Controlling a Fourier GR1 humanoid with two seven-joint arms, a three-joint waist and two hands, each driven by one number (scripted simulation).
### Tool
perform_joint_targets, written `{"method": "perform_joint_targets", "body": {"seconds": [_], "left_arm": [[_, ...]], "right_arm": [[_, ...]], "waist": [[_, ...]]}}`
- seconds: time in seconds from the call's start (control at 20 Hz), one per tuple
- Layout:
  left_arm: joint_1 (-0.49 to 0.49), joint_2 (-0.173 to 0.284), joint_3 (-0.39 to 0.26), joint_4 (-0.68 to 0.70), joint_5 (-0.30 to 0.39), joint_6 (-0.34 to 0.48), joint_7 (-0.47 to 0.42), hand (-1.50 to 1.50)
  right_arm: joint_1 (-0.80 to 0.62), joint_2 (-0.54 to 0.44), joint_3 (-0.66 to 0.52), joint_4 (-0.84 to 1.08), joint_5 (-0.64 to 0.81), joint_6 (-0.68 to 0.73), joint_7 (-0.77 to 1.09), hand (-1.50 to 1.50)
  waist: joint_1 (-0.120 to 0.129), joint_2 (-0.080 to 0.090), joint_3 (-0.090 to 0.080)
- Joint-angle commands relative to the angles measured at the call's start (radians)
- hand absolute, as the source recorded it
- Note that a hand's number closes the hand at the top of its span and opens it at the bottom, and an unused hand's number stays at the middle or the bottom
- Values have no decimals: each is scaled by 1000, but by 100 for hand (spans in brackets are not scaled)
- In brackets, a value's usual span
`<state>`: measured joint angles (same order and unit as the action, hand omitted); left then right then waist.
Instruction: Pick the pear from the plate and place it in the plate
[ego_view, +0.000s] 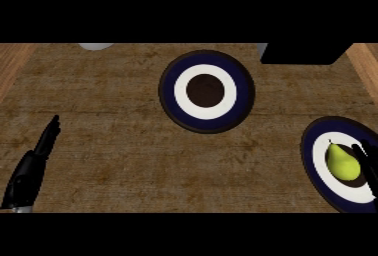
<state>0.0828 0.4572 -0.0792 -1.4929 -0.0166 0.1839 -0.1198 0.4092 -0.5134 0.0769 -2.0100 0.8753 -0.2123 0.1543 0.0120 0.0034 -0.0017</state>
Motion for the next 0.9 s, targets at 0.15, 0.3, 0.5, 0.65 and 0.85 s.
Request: {"method": "perform_joint_targets", "body": {"seconds": [0.15,0.3,0.5,0.65,0.85], "left_arm": [[69,-18,11,-17,-16,-11,-43,0],[5,-4,79,45,3,-51,-37,0],[19,-39,66,25,-31,-56,-37,0],[45,-62,80,-40,-49,-63,7,0],[-48,-78,84,20,-77,-86,49,0]], "right_arm": [[-141,-49,-20,93,79,226,139,-150],[-181,-37,-40,181,77,235,68,-150],[-217,42,19,286,166,199,57,-150],[-265,22,-51,315,129,270,8,-150],[-288,44,-67,361,130,286,-19,-150]], "waist": [[-1,-3,1],[-9,-3,2],[-9,-3,2],[-9,-4,2],[-13,-3,2]]}}
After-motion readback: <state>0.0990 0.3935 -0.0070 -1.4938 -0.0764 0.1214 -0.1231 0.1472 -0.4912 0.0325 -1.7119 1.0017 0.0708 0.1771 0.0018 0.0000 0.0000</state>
